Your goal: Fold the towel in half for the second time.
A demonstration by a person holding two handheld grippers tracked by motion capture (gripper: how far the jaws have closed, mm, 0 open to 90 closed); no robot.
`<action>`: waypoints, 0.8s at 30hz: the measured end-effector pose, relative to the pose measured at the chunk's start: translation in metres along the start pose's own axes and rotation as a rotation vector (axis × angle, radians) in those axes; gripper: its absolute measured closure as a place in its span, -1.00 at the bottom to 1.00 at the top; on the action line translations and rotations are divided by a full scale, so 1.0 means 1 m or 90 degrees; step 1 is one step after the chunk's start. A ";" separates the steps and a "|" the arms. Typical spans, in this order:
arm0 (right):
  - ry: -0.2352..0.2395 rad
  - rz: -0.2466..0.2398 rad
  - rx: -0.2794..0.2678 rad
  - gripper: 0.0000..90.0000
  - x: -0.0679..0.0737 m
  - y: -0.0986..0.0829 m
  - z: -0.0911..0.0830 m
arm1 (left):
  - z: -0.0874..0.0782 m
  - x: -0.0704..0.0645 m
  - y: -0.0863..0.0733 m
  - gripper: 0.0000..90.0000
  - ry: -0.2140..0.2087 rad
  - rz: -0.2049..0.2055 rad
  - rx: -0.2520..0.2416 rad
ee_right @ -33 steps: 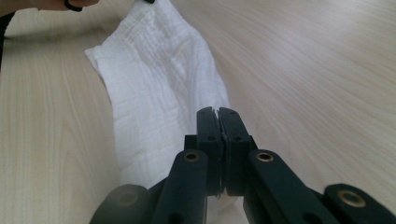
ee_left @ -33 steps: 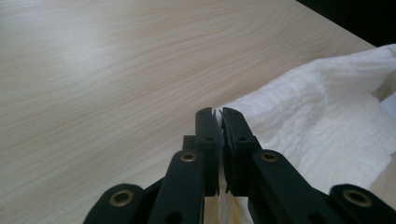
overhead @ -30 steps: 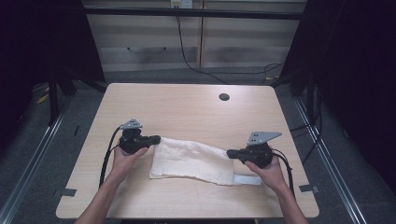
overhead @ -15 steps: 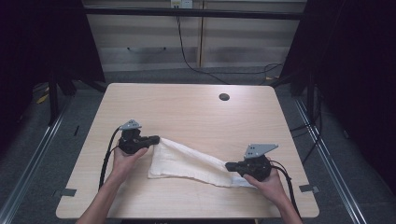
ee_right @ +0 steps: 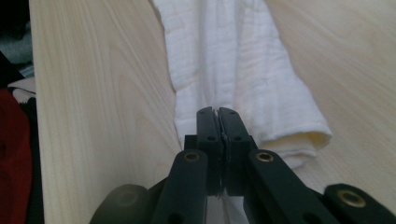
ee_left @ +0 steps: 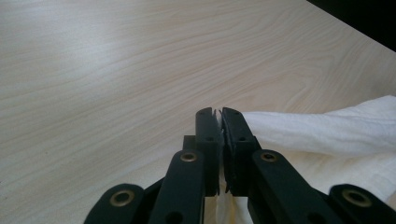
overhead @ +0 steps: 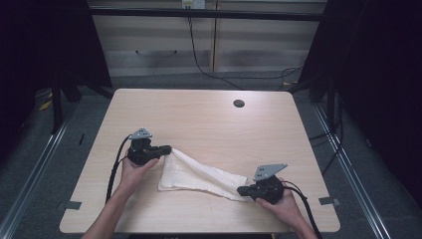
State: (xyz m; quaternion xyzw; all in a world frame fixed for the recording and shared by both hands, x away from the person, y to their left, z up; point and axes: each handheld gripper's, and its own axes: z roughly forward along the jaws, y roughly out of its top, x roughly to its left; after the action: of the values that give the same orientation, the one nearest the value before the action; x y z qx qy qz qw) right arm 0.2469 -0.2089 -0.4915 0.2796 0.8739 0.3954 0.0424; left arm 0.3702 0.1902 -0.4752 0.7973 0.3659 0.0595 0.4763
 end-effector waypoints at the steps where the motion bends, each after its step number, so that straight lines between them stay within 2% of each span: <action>1: 0.002 -0.002 0.010 0.97 0.001 0.000 0.003 | 0.000 -0.001 0.000 0.92 -0.002 -0.001 -0.003; 2: 0.001 -0.001 0.024 0.97 0.001 -0.001 0.006 | 0.000 -0.001 0.000 0.92 -0.001 0.002 -0.003; 5: 0.002 0.004 0.036 0.98 0.001 0.001 0.008 | -0.003 -0.004 0.001 0.91 -0.005 0.012 -0.011; 9: 0.002 0.018 0.036 0.98 0.000 0.001 0.009 | -0.010 -0.013 0.004 0.91 -0.003 0.035 -0.023; 15: 0.006 0.033 0.034 0.98 -0.001 0.001 0.009 | -0.022 -0.023 0.006 0.90 -0.027 0.057 -0.049; 20: -0.002 0.041 0.042 0.98 0.000 0.002 0.009 | -0.028 -0.033 0.004 0.90 -0.034 0.091 -0.037; 24: -0.007 0.041 0.041 0.98 0.001 0.002 0.009 | -0.038 -0.038 0.001 0.90 -0.054 0.106 -0.040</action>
State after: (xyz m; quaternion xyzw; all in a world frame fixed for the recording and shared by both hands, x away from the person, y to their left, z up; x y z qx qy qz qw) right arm 0.2495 -0.2015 -0.4959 0.3111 0.8763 0.3669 0.0251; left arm 0.3258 0.1926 -0.4445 0.8116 0.2758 0.0764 0.5093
